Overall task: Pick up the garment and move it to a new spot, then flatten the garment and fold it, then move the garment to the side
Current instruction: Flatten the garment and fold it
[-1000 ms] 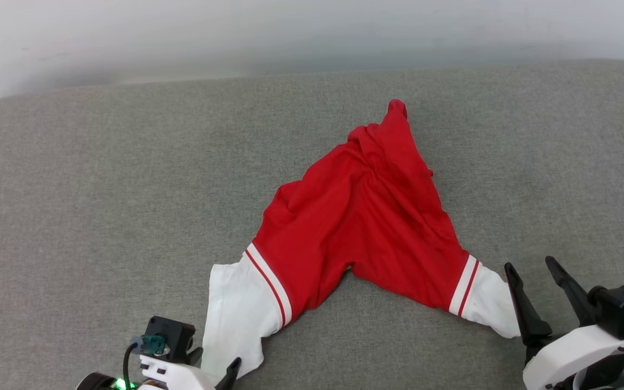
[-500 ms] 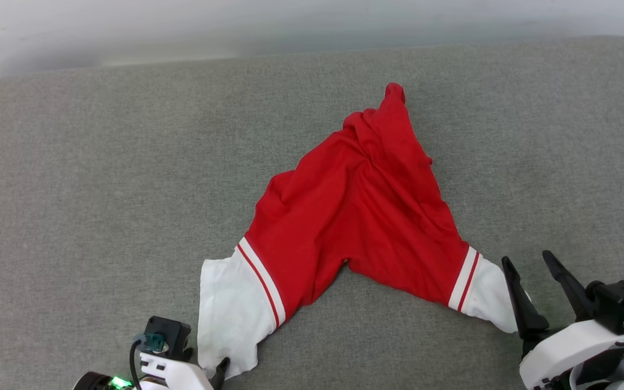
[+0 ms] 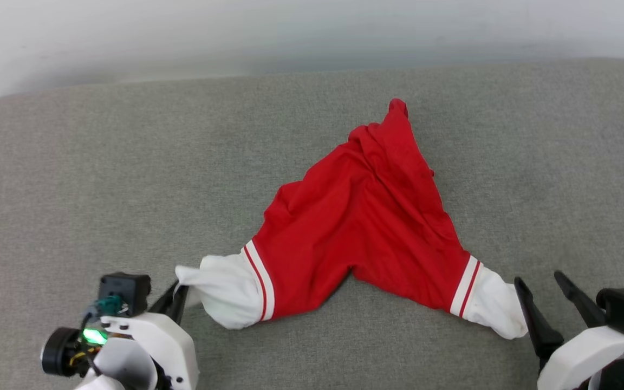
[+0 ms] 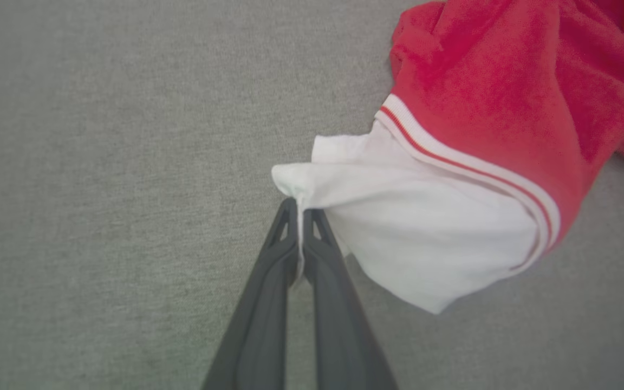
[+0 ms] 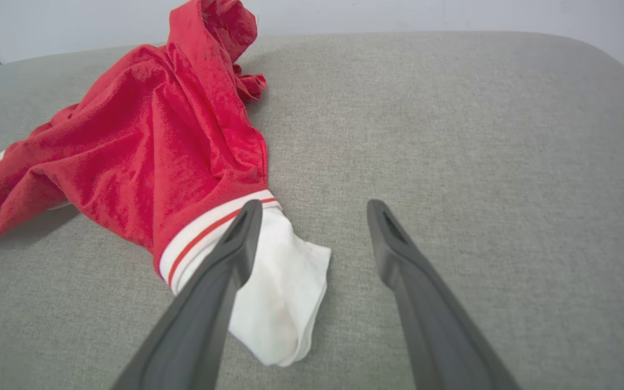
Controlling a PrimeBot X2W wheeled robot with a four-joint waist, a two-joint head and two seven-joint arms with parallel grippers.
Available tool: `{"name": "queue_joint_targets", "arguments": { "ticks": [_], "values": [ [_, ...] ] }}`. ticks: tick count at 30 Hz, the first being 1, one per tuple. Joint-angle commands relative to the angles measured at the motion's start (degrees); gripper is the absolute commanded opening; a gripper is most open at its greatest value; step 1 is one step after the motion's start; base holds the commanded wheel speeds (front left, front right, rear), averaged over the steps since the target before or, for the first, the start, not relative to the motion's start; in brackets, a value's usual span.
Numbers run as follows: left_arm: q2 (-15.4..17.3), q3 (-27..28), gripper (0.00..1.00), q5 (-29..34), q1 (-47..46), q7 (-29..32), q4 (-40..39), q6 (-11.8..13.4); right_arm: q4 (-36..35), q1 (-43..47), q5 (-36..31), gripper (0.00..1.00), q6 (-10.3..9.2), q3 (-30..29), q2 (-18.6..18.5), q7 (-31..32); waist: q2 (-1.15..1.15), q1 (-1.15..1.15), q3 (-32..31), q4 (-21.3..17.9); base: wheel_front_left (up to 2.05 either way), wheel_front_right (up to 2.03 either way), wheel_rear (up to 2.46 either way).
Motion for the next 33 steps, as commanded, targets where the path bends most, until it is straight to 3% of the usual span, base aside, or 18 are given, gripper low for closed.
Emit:
{"name": "queue_joint_targets", "arguments": {
  "ticks": [1,6,12,20,31,32,33],
  "values": [
    [0.37,1.27,0.0,0.29,-0.09,-1.49,-1.77,0.74,-1.29,1.67,0.86,1.0,-0.02,-0.12,-0.82,3.09,0.0,0.0,-1.01,0.61,0.0,0.0,0.0],
    [2.18,5.0,0.0,-0.31,1.26,-4.0,-8.08,2.48,-6.5,5.53,2.39,1.0,-0.02,-1.26,-1.59,15.26,0.0,0.0,-1.81,1.25,0.0,0.0,0.0],
    [3.88,6.99,0.0,-0.04,2.81,-3.96,-15.17,4.52,-10.56,7.11,2.28,1.0,-0.03,-2.87,0.76,26.86,0.0,0.0,-0.96,2.38,0.0,0.0,0.0],
    [3.8,6.09,0.0,0.78,1.53,-3.3,-18.99,4.72,-7.28,3.52,0.54,1.0,-0.02,-3.11,2.58,29.76,0.0,0.0,0.94,4.33,0.0,0.0,0.0],
    [3.34,4.64,0.0,0.99,0.43,-2.71,-19.0,4.11,1.2,0.59,-0.21,1.0,-0.02,-0.37,2.86,27.98,0.0,0.0,2.81,6.32,0.0,0.0,0.0],
    [3.39,4.58,0.0,1.02,0.43,-2.73,-18.84,4.04,2.08,0.64,-0.34,0.93,-0.01,0.25,2.62,28.14,0.0,0.0,2.78,6.34,0.0,0.0,0.0],
    [3.39,4.52,0.0,1.03,0.44,-2.73,-18.65,3.98,2.97,0.81,-0.27,0.49,-0.01,0.81,2.51,28.22,0.0,0.0,2.66,6.33,0.0,0.0,0.0]
  ]
}}
